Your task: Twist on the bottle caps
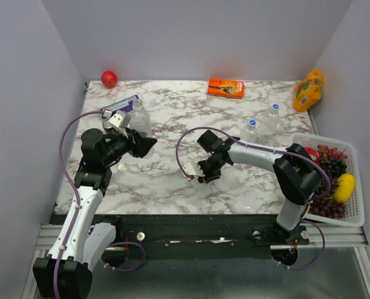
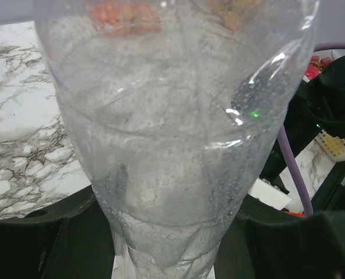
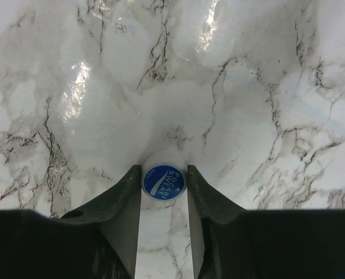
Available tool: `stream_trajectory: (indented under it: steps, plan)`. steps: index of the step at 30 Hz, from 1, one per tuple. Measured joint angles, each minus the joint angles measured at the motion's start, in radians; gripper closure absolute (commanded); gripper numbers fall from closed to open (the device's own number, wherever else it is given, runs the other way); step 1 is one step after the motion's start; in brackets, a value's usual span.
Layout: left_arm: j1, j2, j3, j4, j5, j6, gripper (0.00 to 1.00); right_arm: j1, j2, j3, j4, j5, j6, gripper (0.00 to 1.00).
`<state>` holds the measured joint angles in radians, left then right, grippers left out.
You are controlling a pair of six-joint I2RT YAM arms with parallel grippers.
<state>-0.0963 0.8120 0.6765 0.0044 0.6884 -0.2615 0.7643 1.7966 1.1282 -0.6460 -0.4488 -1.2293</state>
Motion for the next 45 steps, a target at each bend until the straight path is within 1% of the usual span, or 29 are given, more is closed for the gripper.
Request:
stream_trajectory:
  steps: [2,4,5,7,9,13,17,20,23,28,31,36,45]
  plan:
    - [-0.005,0.003,0.0,0.0,0.0,0.013,0.89,0.0,-0.018,-0.004,0.0,0.016,0.001,0.64]
    - [-0.025,0.015,0.0,0.0,0.002,0.042,0.98,0.0,-0.063,-0.008,-0.006,0.029,0.008,0.65]
    - [-0.044,0.029,0.0,-0.001,0.003,0.071,1.0,0.0,-0.095,-0.008,-0.014,0.032,0.014,0.65]
    - [-0.084,0.057,-0.002,0.0,0.009,0.128,1.0,-0.001,-0.18,0.001,-0.052,0.032,0.044,0.65]
    - [-0.135,0.084,-0.016,0.007,0.023,0.206,1.0,-0.003,-0.268,0.047,-0.114,0.02,0.095,0.65]
    - [-0.261,0.115,-0.079,0.023,0.047,0.365,1.0,-0.005,-0.404,0.259,-0.225,-0.039,0.261,0.65]
    - [-0.392,0.13,-0.152,0.041,0.057,0.509,1.0,-0.006,-0.474,0.463,-0.325,-0.092,0.387,0.64]
    - [-0.476,0.135,-0.184,0.052,0.056,0.584,1.0,-0.006,-0.473,0.603,-0.405,-0.129,0.418,0.64]
    - [-0.542,0.135,-0.195,0.077,0.056,0.622,1.0,-0.001,-0.449,0.698,-0.5,-0.161,0.398,0.64]
    - [-0.567,0.136,-0.195,0.11,0.056,0.632,1.0,0.057,-0.399,0.719,-0.611,-0.174,0.299,0.64]
    - [-0.569,0.136,-0.195,0.115,0.056,0.629,1.0,0.101,-0.383,0.702,-0.638,-0.169,0.245,0.64]
    - [-0.572,0.137,-0.195,0.115,0.056,0.612,1.0,0.146,-0.383,0.676,-0.636,-0.143,0.2,0.63]
    - [-0.572,0.139,-0.182,0.12,0.056,0.582,1.0,0.179,-0.38,0.663,-0.585,-0.093,0.215,0.63]
